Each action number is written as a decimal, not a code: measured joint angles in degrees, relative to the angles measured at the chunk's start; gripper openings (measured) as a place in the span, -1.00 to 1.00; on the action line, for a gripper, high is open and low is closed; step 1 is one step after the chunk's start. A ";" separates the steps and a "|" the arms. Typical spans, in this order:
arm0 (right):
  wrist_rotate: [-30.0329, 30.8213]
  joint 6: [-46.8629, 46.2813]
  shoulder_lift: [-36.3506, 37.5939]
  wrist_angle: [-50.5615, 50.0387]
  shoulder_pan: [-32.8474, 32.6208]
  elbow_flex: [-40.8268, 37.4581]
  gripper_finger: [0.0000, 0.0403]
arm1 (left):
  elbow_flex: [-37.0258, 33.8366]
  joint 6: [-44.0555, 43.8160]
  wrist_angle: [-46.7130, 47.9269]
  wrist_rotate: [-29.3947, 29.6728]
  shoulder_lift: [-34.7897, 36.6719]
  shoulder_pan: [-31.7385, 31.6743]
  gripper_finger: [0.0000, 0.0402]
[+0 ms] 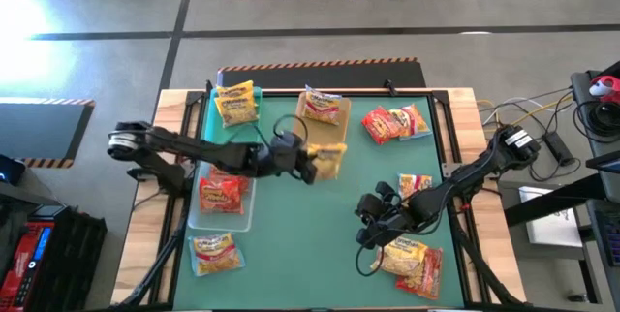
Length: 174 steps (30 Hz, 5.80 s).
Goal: Sort Maruchan noodles
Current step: Put the yellow noodle pack into the blue bin, then put the blue noodle pack into the orange bin
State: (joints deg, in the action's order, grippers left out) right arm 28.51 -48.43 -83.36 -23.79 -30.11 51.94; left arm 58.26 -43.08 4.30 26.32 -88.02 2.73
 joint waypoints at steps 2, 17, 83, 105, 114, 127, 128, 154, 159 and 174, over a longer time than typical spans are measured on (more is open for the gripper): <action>0.00 0.82 -0.11 -0.02 0.00 0.00 -0.96 | 0.00 1.82 2.70 1.14 2.76 -1.24 -0.81; 8.37 4.88 -0.17 0.31 1.77 -0.61 -0.96 | -1.79 9.97 30.69 7.51 24.02 -14.67 -0.81; 7.45 4.99 -0.21 1.77 12.26 -0.63 -0.96 | -18.30 -1.17 25.07 9.31 28.40 -28.57 -0.27; 7.43 8.13 -0.21 1.73 12.26 -0.63 -0.96 | -11.76 -35.23 23.71 1.10 19.86 19.74 -0.27; 7.39 8.97 -0.21 1.73 12.26 -0.77 -0.96 | 1.99 -59.59 47.18 -9.50 9.47 38.91 -0.27; 6.86 8.12 -0.21 1.99 12.26 -1.62 -0.96 | 15.49 -81.46 68.64 -24.25 -4.18 50.90 -0.27; 6.82 8.04 -0.21 2.25 12.26 -1.62 -0.96 | 14.68 -81.55 67.76 -24.25 -4.36 50.87 -0.27; 1.01 8.04 -0.21 3.87 12.26 -1.62 -0.96 | 3.28 -88.46 52.26 -25.55 -7.14 50.83 -0.63; 1.01 8.62 -0.21 4.17 12.26 -1.62 -0.96 | 3.84 -86.64 48.61 -22.20 -8.47 50.81 -0.63; 1.05 9.42 -0.21 5.21 12.26 -1.62 -0.96 | 3.92 -70.88 23.90 -8.52 -13.47 46.61 -0.63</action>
State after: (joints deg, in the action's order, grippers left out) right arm 29.56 -39.01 -83.57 -18.59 -17.85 50.33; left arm 62.18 -113.96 28.20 17.81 -101.49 49.34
